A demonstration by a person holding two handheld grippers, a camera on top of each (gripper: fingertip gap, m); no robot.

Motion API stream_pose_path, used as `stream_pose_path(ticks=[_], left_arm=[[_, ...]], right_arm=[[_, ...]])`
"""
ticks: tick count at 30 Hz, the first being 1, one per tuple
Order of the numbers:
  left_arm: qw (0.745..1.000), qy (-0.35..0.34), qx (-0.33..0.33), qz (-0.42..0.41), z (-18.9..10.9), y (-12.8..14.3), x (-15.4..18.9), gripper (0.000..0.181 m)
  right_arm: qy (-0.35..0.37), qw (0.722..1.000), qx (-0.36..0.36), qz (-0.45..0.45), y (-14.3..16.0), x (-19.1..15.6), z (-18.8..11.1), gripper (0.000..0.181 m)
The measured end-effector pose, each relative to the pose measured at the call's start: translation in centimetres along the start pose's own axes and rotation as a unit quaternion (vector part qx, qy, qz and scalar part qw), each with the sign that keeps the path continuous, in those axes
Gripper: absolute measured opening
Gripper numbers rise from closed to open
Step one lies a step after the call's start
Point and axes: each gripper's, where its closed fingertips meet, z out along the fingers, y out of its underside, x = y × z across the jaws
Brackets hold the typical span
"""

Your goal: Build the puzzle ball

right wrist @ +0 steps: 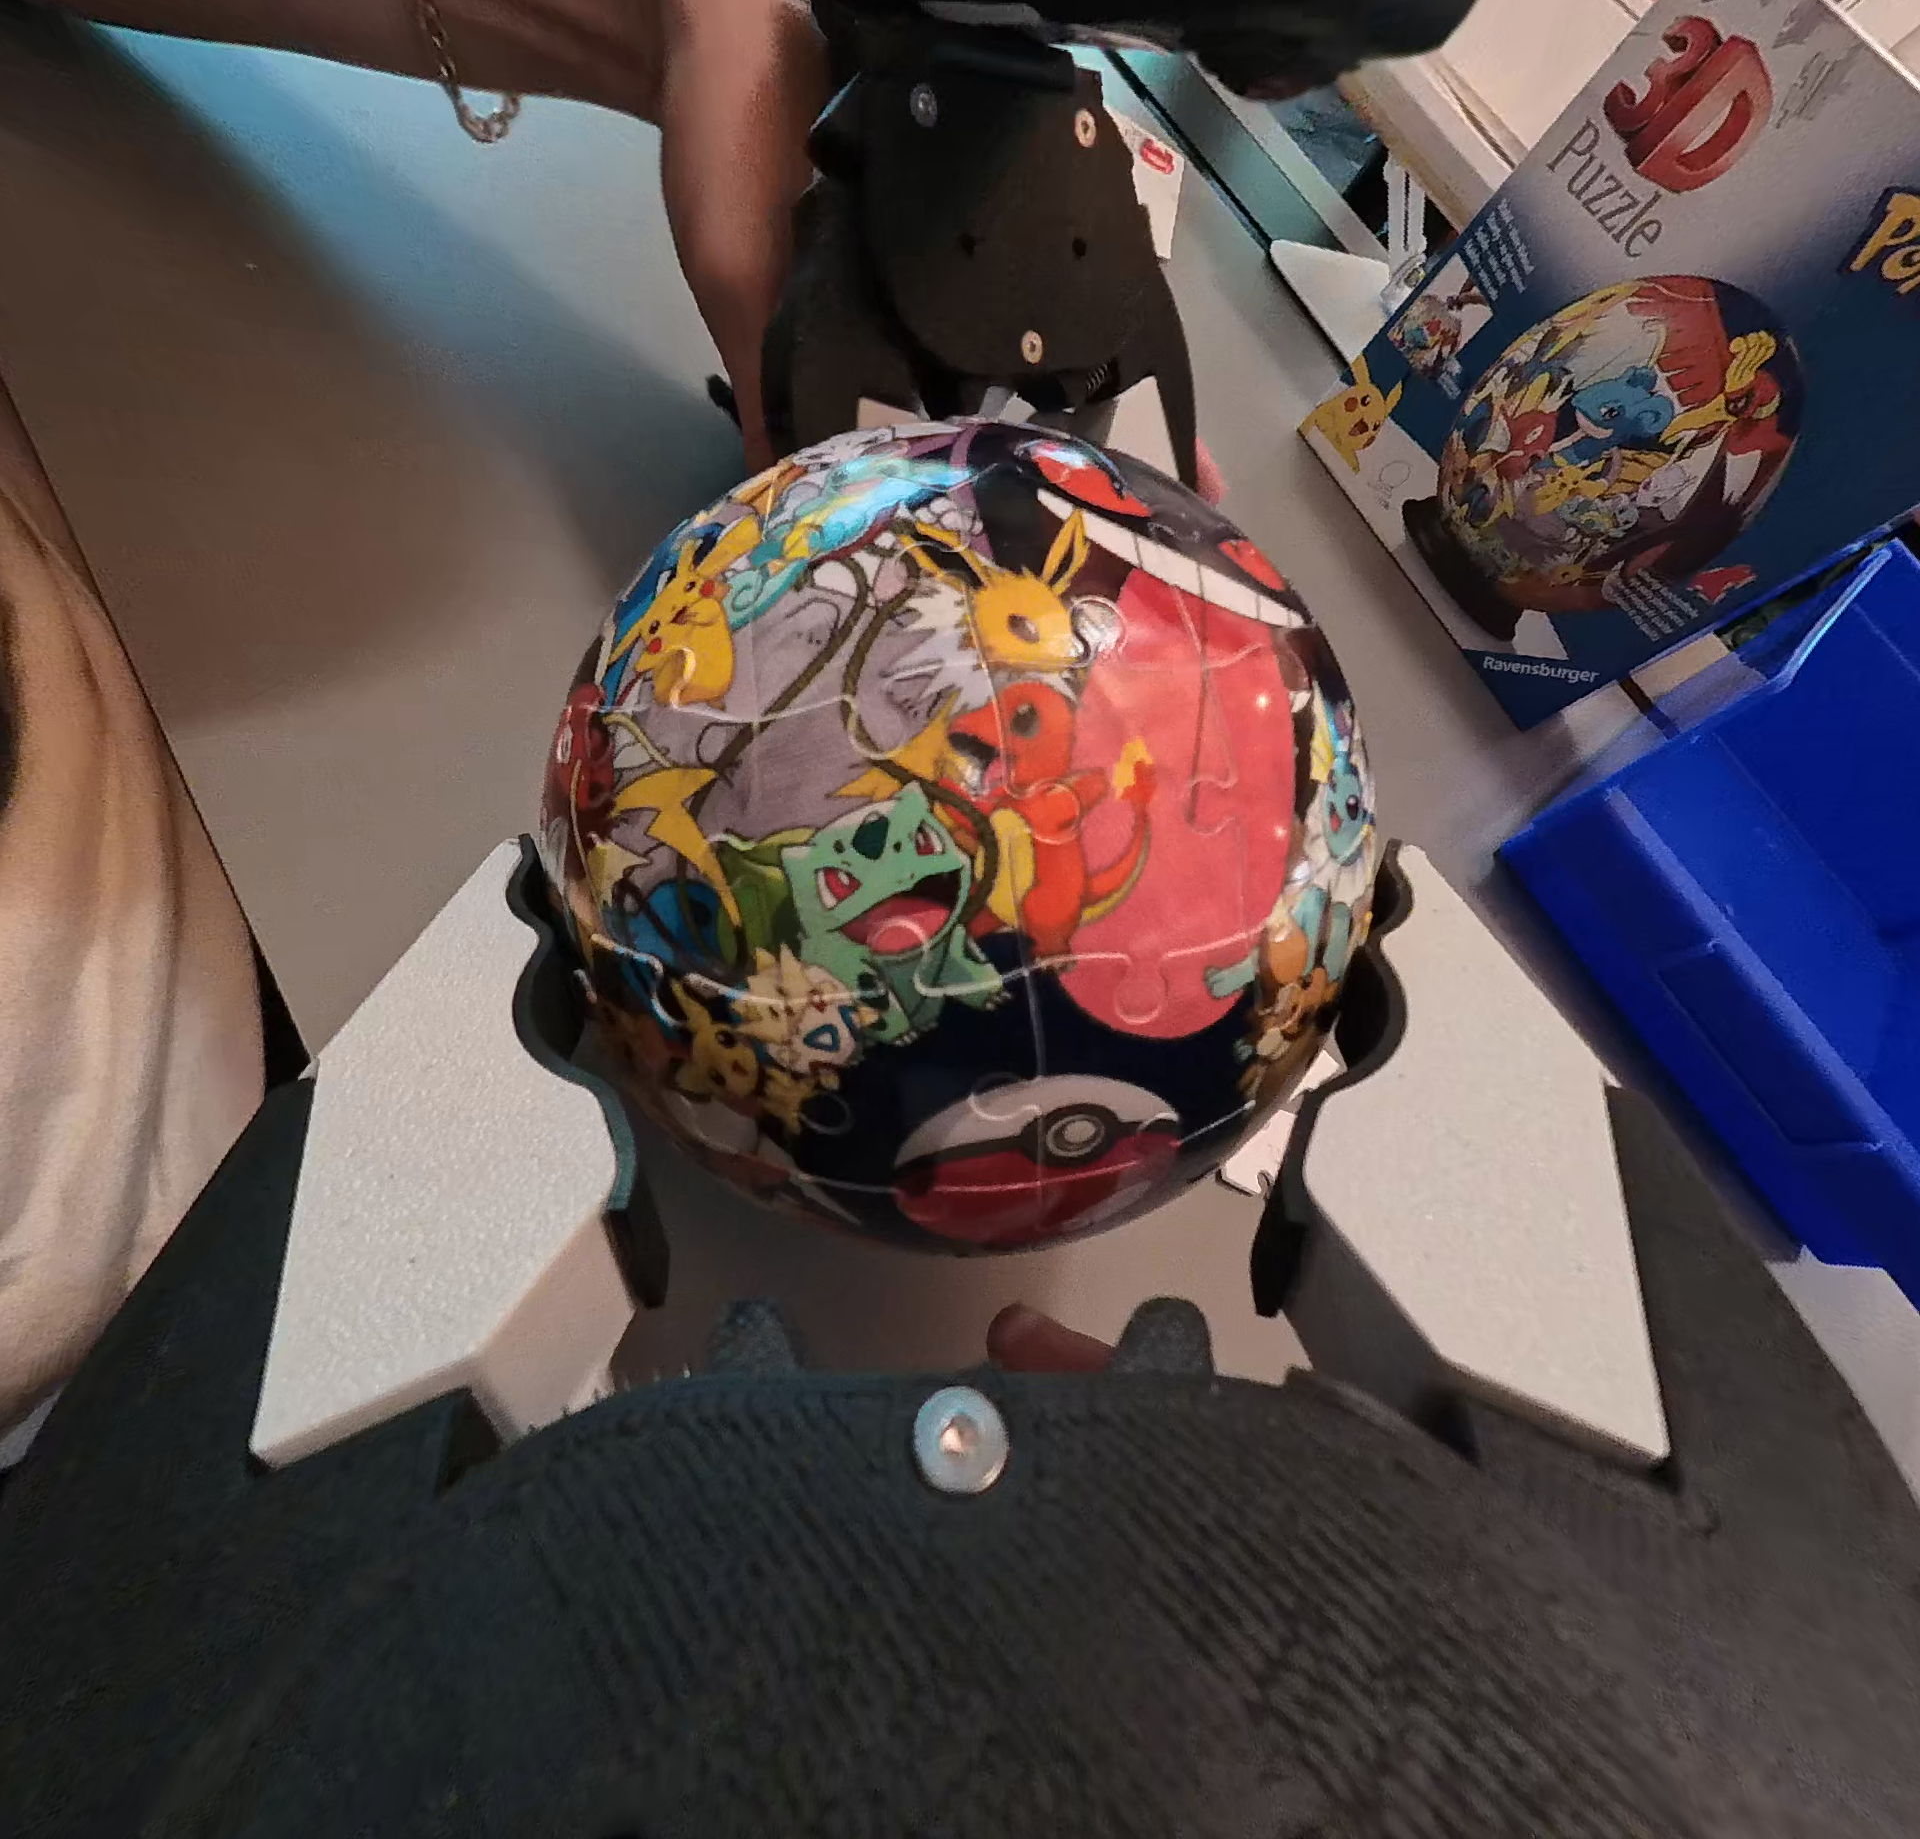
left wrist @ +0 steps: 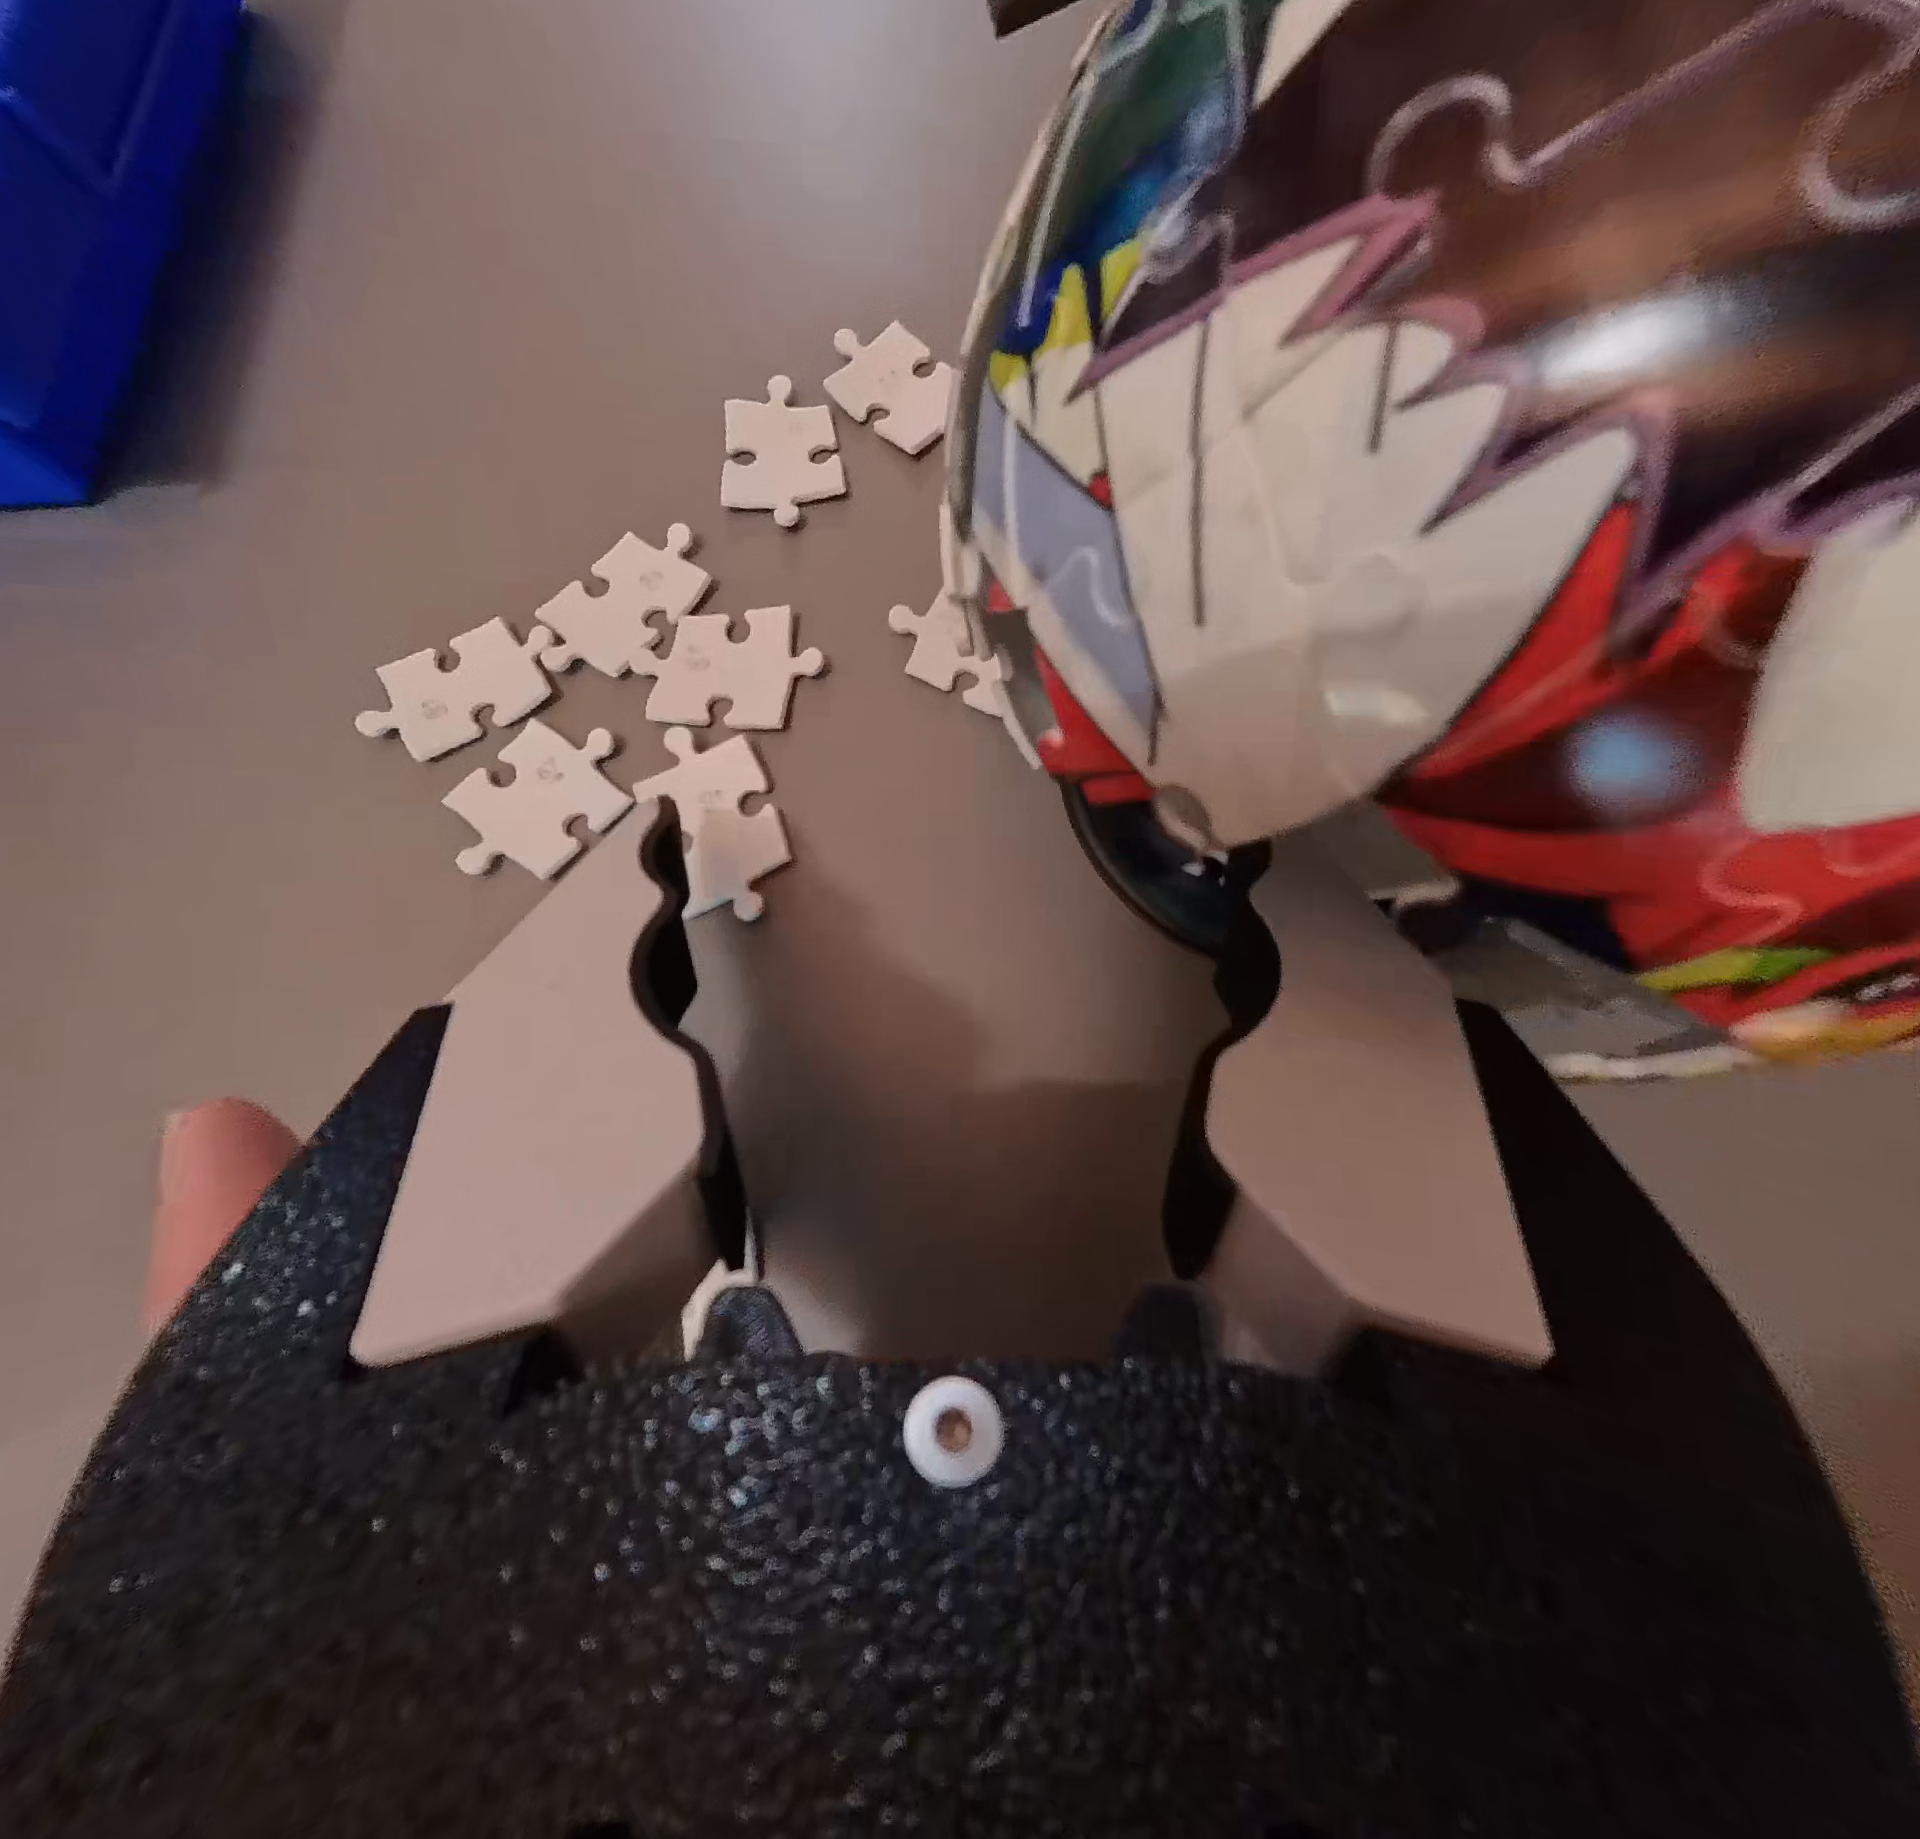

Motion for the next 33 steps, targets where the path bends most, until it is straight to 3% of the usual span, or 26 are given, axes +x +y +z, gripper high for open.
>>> stream_pose_path(ticks=[3, 8, 20, 25, 33], left_arm=[[0.999, 0.013, -0.012, -0.049, 0.1, 0.5, -0.4, 0.113], [0.995, 0.060, 0.006, -0.083, -0.4, 0.2, 0.2, 0.110], [0.999, 0.023, -0.019, -0.012, 0.0, 0.9, 0.3, 0.117], [1.000, 0.002, -0.021, -0.015, 0.1, 1.0, -0.8, 0.134], [0.998, 0.006, -0.005, -0.067, -0.8, 1.1, -2.2, 0.119]], right_arm=[[-0.003, 1.000, 0.006, 0.003, -0.1, -0.1, -0.1, 0.147], [-0.006, 1.000, 0.008, 0.005, -0.1, -0.2, -0.2, 0.147], [-0.011, 1.000, 0.014, 0.005, -0.3, -0.6, -0.2, 0.144], [-0.009, 1.000, 0.009, -0.001, -0.3, -0.5, -0.1, 0.144], [-0.009, 1.000, 0.017, 0.000, -0.6, -0.6, -0.1, 0.140]])
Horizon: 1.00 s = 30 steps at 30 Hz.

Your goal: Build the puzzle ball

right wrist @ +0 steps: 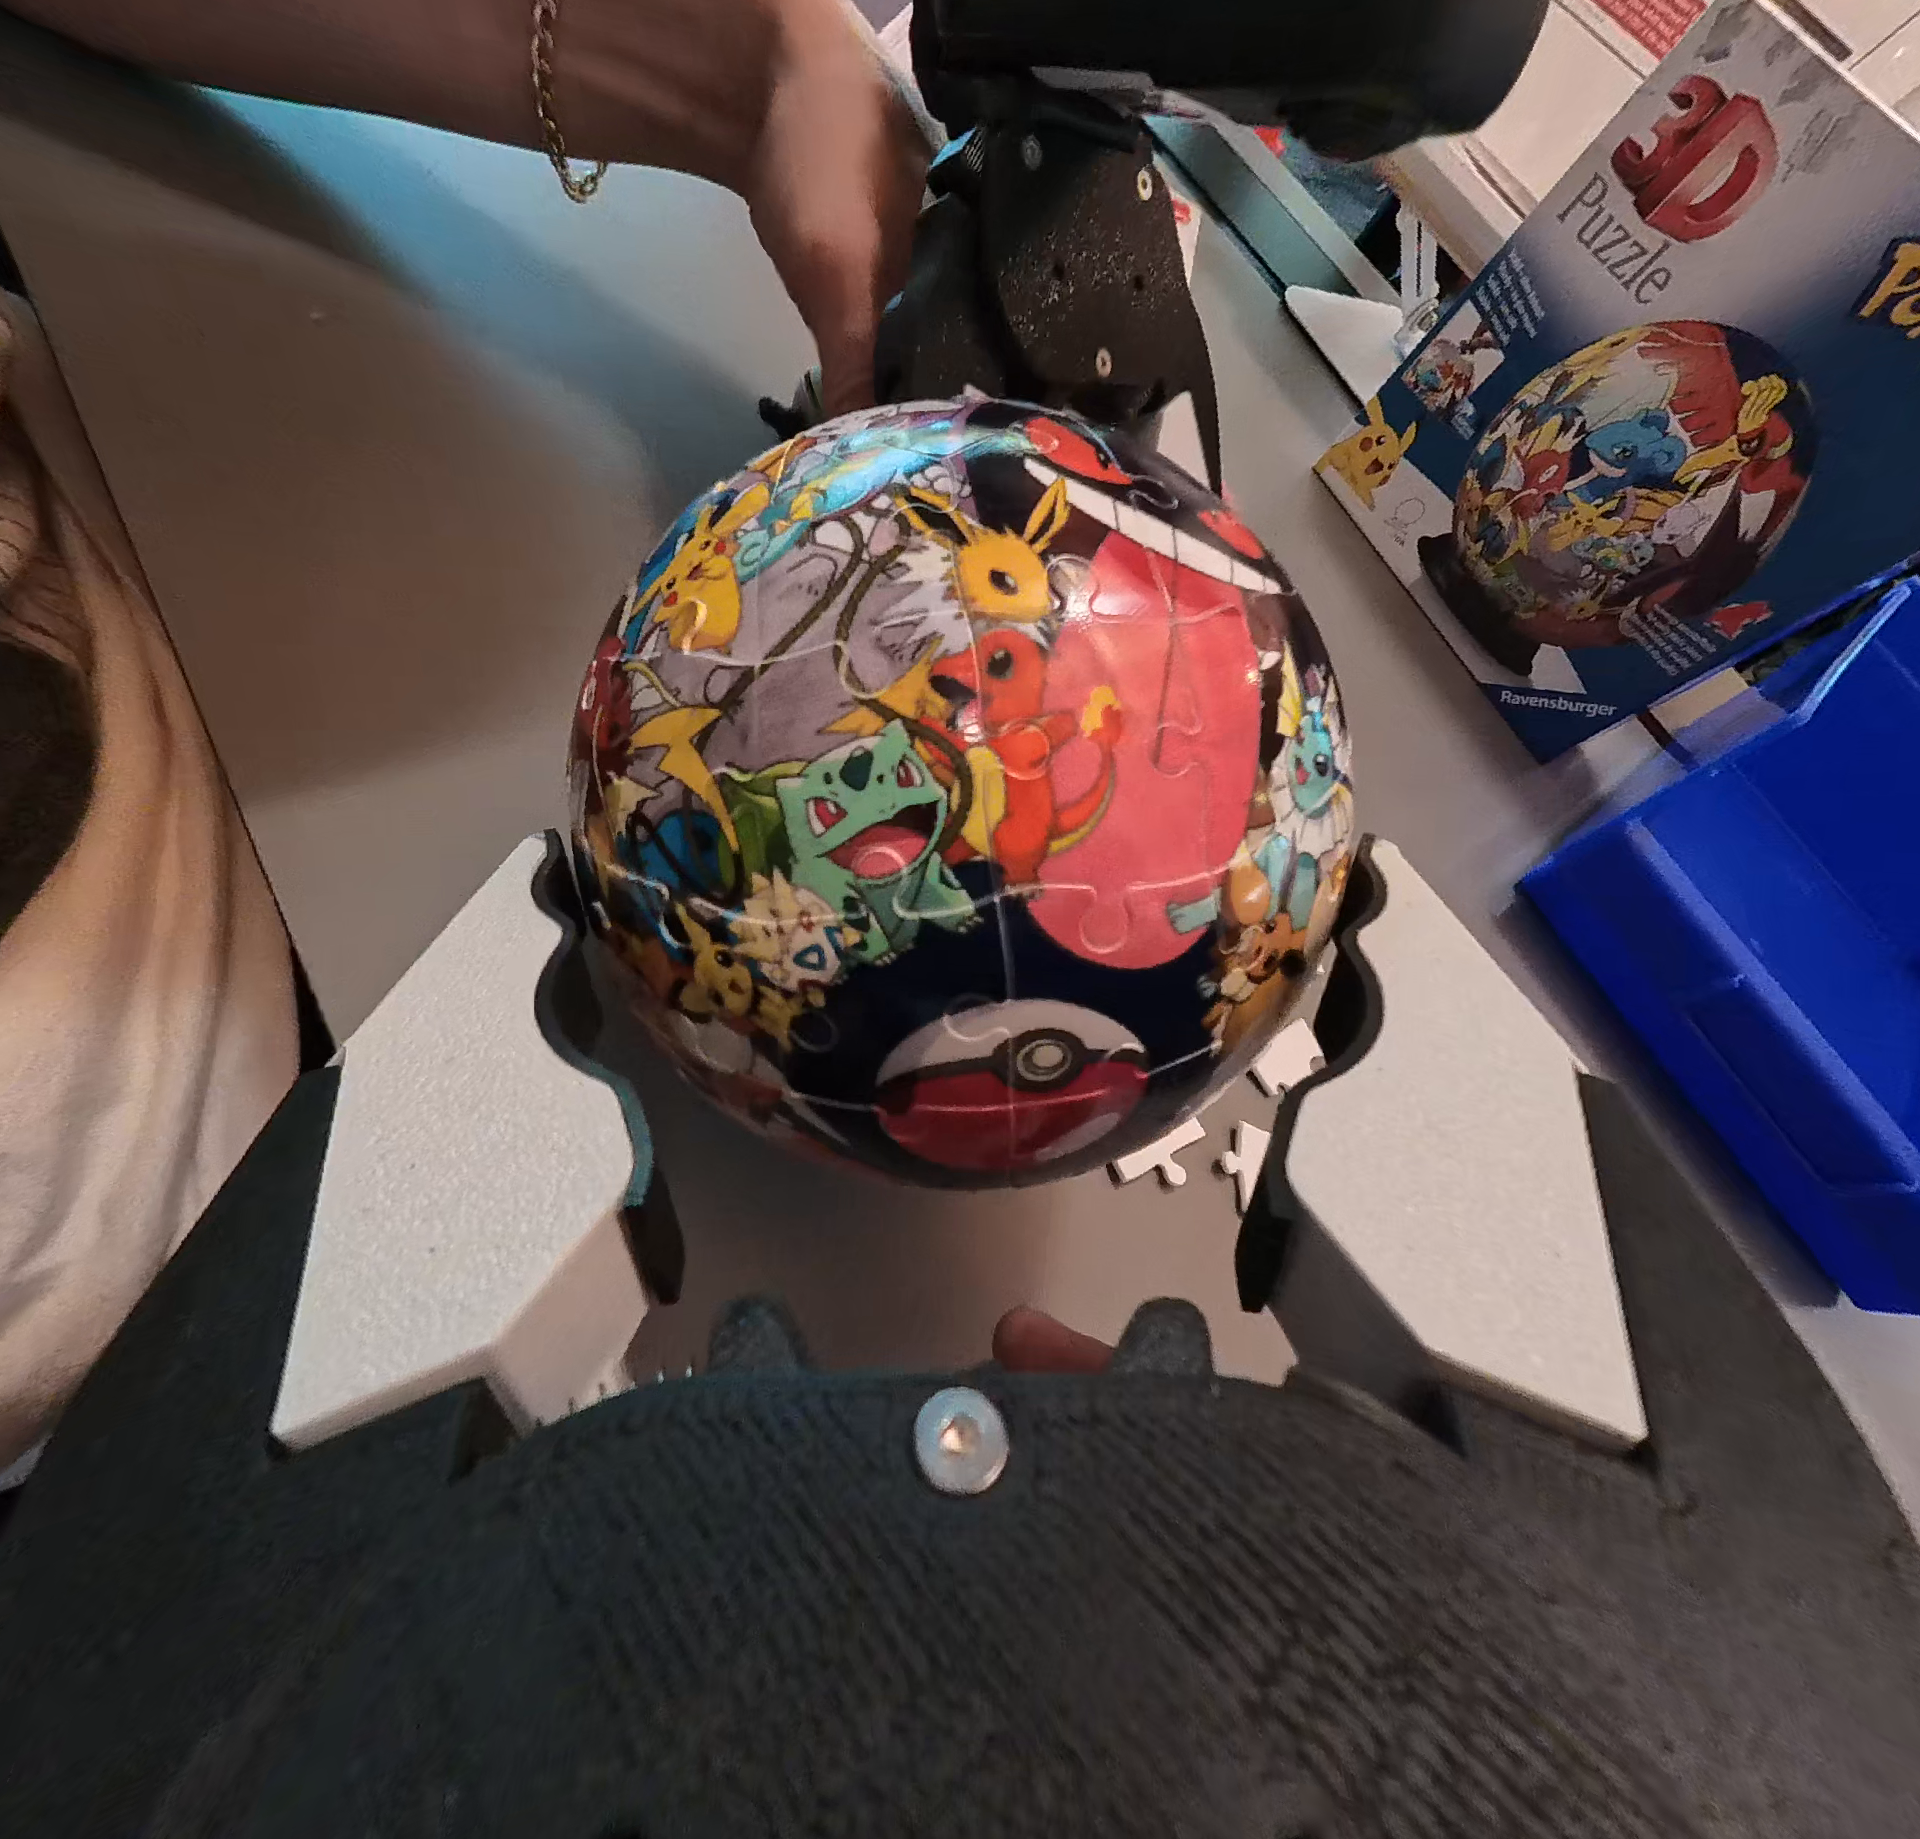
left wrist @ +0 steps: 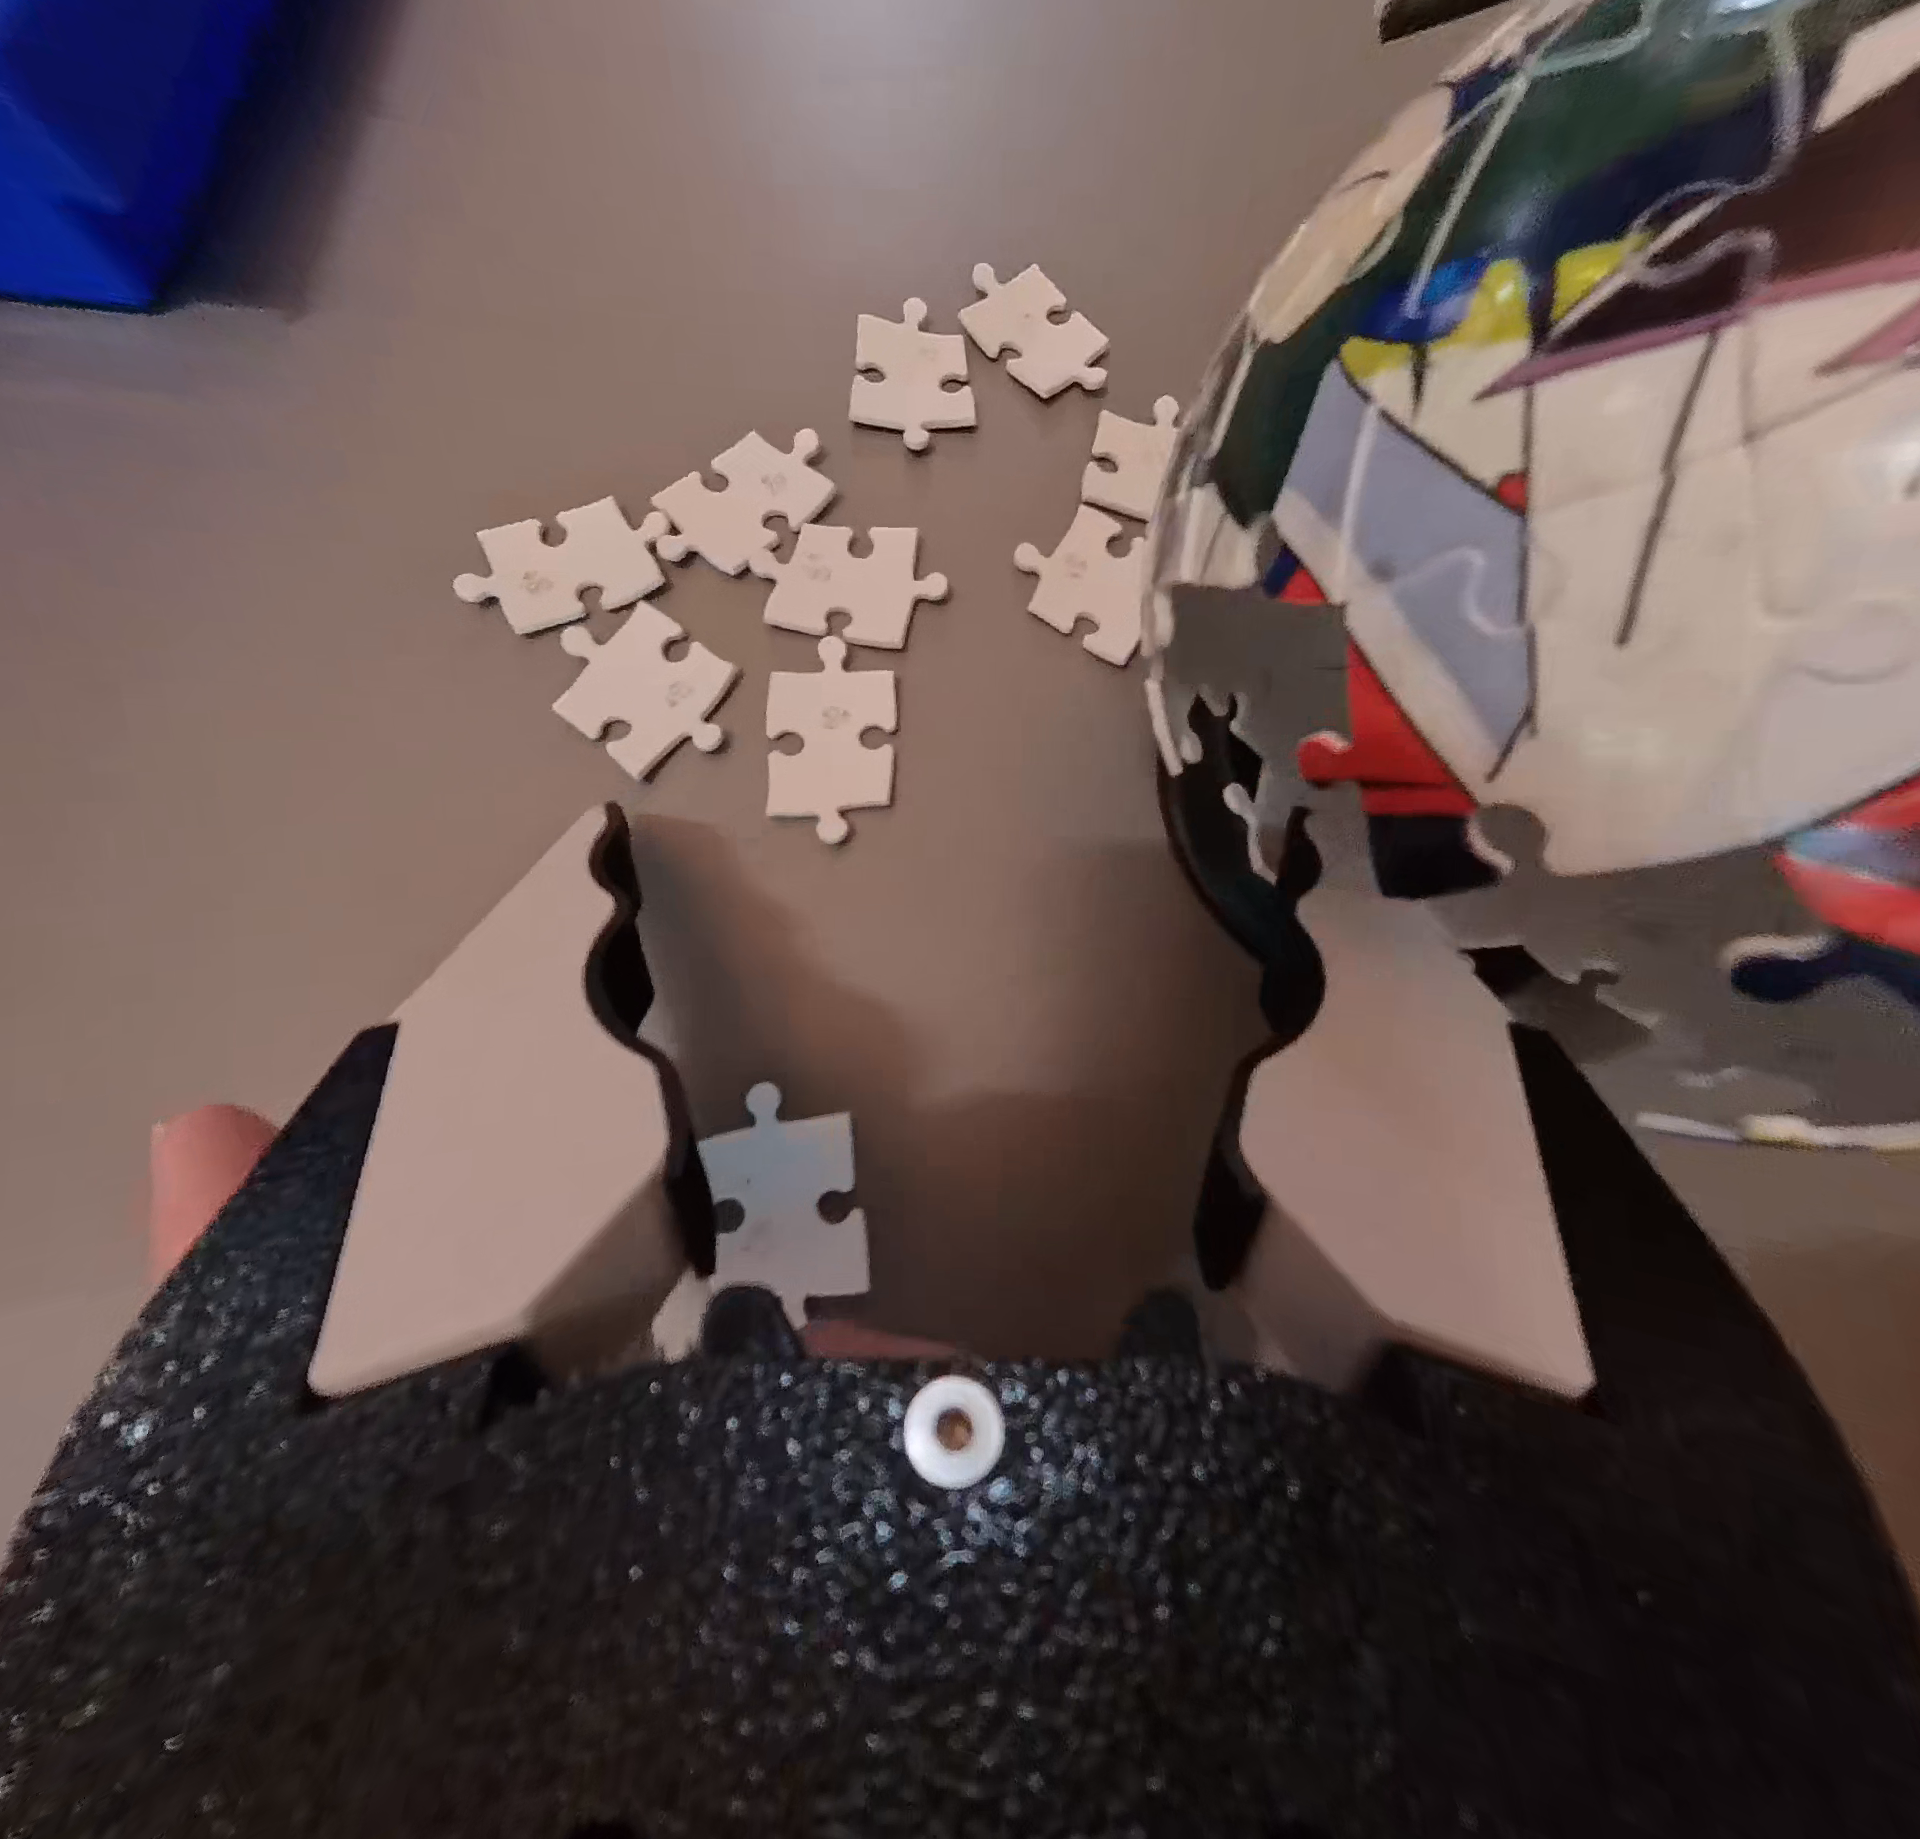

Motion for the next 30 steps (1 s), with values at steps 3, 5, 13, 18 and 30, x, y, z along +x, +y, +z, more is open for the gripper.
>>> stream_pose_path(ticks=[3, 5, 13, 18, 30], left_arm=[[1.000, 0.008, -0.001, 0.001, -0.1, 0.1, 0.2, 0.118], [1.000, 0.017, 0.000, 0.001, -0.1, 0.0, 0.6, 0.117], [0.999, 0.032, -0.011, 0.022, -0.1, 0.6, 1.2, 0.118], [0.999, 0.028, -0.016, 0.022, 0.0, 0.7, 1.1, 0.119], [0.998, 0.012, -0.008, 0.055, 0.1, 0.5, 0.9, 0.118]], right_arm=[[-0.002, 1.000, 0.000, -0.001, 0.0, 0.0, 0.1, 0.141], [-0.003, 1.000, 0.000, -0.001, 0.0, 0.0, 0.2, 0.141], [-0.003, 1.000, 0.004, 0.002, 0.0, 0.0, 0.2, 0.142], [-0.004, 1.000, 0.005, 0.002, 0.0, 0.0, 0.3, 0.142], [-0.001, 1.000, 0.004, -0.006, -0.8, -0.1, 0.0, 0.142]])
